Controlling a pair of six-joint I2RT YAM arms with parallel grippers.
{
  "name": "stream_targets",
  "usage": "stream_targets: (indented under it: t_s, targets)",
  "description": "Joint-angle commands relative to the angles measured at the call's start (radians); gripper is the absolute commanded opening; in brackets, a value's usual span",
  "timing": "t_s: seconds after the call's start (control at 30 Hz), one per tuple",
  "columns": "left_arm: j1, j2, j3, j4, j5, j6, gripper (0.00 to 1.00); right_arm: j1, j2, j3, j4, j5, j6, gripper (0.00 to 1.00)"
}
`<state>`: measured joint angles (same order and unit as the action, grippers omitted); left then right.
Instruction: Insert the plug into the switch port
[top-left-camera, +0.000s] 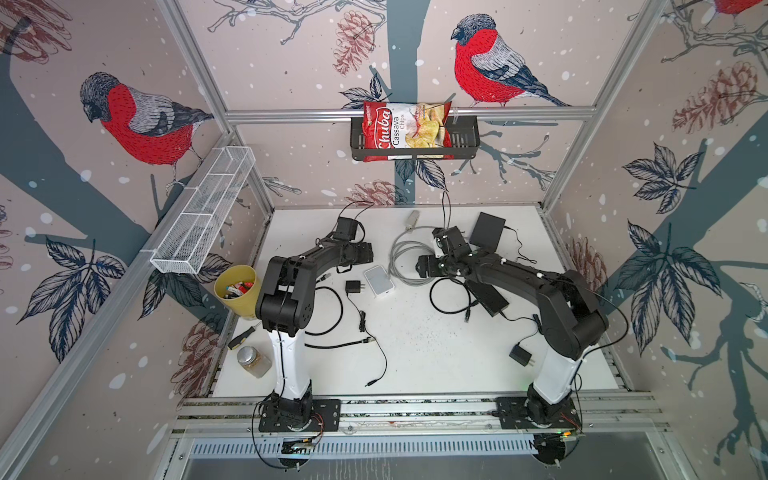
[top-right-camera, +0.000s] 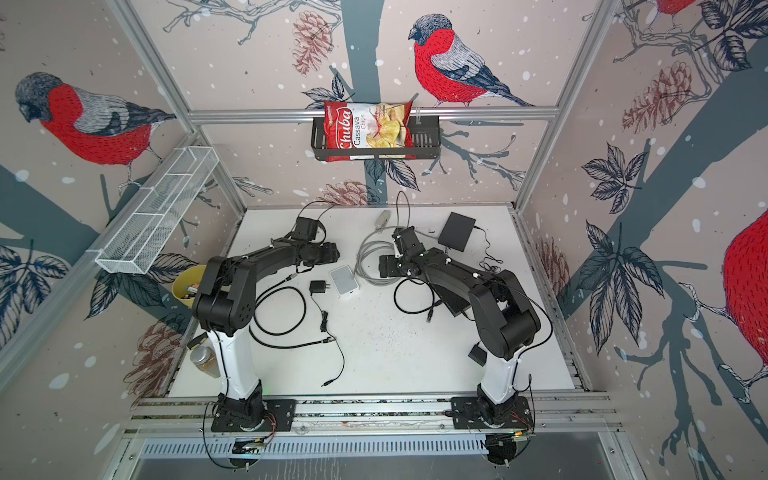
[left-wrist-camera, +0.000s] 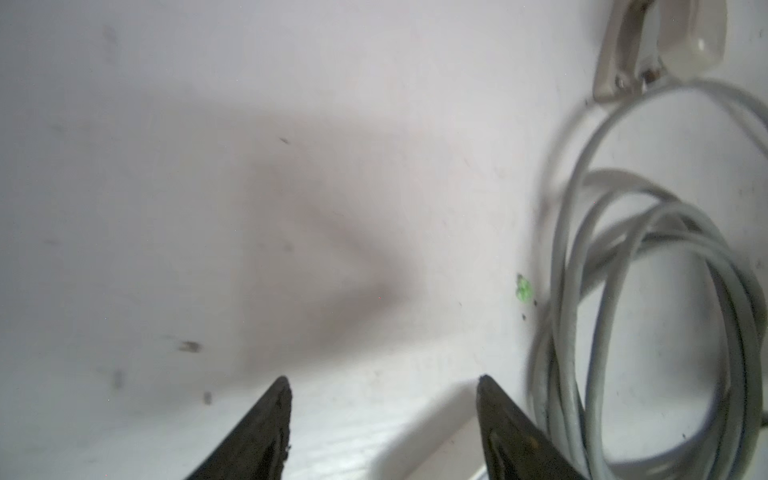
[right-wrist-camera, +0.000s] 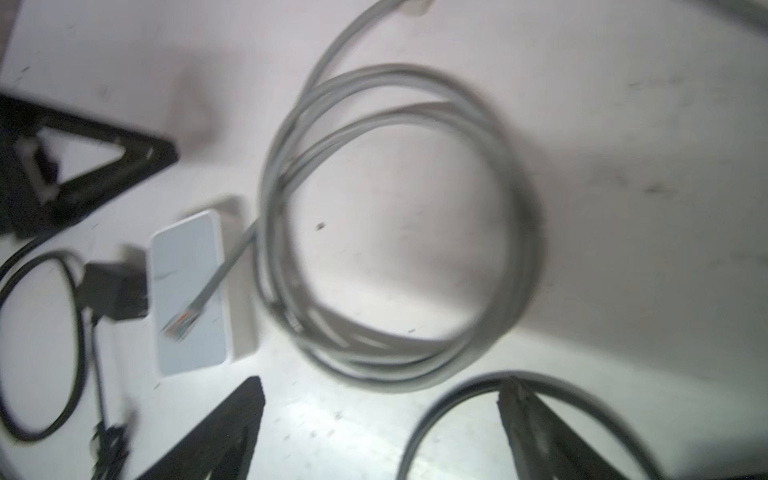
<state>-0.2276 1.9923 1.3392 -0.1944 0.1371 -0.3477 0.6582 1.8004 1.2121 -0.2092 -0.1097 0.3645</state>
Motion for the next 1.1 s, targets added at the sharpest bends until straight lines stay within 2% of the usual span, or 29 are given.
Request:
stream_targets:
  t_s: [0.0, 0.23, 0.6, 0.7, 0.87, 1.07]
  targets:
    - [0.016, -0.018, -0.003, 0.081, -0.088, -0.064, 0.74, 0.078, -0.008, -0.015, 0.103, -0.067, -0.04, 0.93]
    - [0.016, -0.063, -0.025, 0.128, -0.137, -0.108, 0.76, 0.198, 0.124, 0.077, 0.104, 0.017, -0.05, 0.98]
    - [0.016, -0.125, -0.064, 0.104, -0.186, -0.07, 0.76, 0.255, 0.277, 0.187, 0.084, 0.115, -0.064, 1.0]
    - [0.016, -0.131, -0.066, 0.095, -0.187, -0.061, 0.76, 0.274, 0.325, 0.233, 0.058, 0.174, -0.065, 1.0]
    - [0.016, -0.142, -0.069, 0.097, -0.187, -0.053, 0.77, 0.289, 0.395, 0.292, 0.038, 0.259, -0.072, 0.95]
    - [0.017, -0.147, -0.075, 0.091, -0.192, -0.042, 0.76, 0.298, 0.408, 0.288, 0.037, 0.29, -0.098, 0.82]
